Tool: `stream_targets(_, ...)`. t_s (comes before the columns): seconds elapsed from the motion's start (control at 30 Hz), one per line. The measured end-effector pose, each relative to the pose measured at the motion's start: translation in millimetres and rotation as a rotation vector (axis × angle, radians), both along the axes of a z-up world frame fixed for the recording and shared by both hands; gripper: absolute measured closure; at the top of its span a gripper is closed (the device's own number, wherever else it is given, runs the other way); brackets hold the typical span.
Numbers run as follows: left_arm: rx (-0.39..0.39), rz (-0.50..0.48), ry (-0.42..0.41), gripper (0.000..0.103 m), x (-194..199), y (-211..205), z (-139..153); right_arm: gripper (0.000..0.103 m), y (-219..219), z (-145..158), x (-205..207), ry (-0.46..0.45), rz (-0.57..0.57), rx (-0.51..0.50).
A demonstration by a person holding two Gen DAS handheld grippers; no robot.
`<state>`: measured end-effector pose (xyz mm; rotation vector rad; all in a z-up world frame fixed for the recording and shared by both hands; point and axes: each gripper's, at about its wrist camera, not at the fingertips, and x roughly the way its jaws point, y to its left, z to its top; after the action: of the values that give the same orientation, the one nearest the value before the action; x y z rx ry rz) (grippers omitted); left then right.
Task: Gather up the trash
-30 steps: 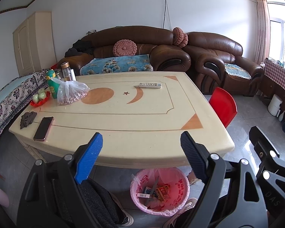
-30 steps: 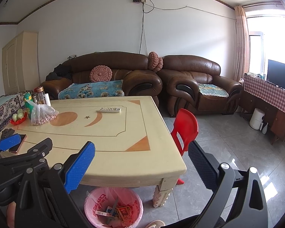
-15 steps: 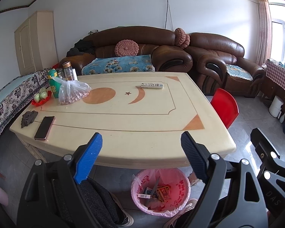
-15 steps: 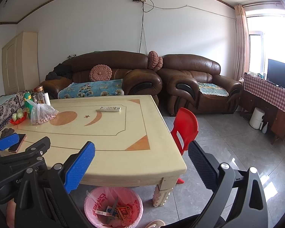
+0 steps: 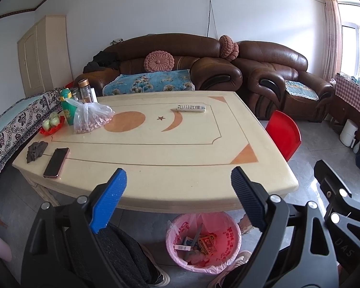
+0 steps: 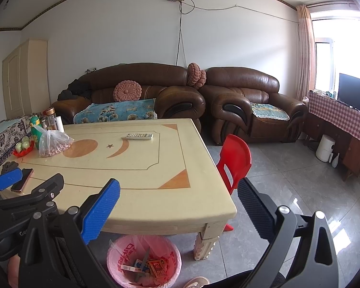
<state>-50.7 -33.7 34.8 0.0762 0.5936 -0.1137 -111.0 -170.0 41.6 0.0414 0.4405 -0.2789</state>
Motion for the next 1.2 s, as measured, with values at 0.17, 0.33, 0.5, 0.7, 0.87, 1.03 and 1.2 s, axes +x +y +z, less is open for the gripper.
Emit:
stream_targets(0.17,0.008,-0.005,0.008,0.016,2.0,-2.1,-0.2,0.007,0.0,-0.7,0.2,0.0,0.001,0.002)
stream_targets(0.33,0.013,-0.004,0.006,0.016,1.5,-3.8,-0.2,0.007,0.8,-2.7,0.1,0.002,0.0,0.005)
stream_targets(0.5,0.014,-0.007,0.007,0.016,2.0,-4.1,-0.1,0.007,-0.3,-3.1,1.1,0.002,-0.003,0.007)
stream_targets(0.7,0.015,-0.005,0.007,0.016,2.3,-3.6,0.2,0.007,-0.1,-4.2,1.8,0.005,-0.002,0.009)
stream_targets(0.87,0.015,-0.001,0.006,0.016,1.9,-2.1,-0.2,0.007,-0.3,-4.0,2.2,0.006,-0.003,0.011)
stream_targets(1.03,0.013,-0.001,0.006,0.016,2.0,-1.9,-0.1,0.007,-0.7,-3.8,2.6,0.005,-0.004,0.012)
stream_targets(1.2,0.014,0.003,0.004,0.016,2.2,-0.8,-0.3,0.007,-1.9,-3.9,2.7,0.007,-0.005,0.013)
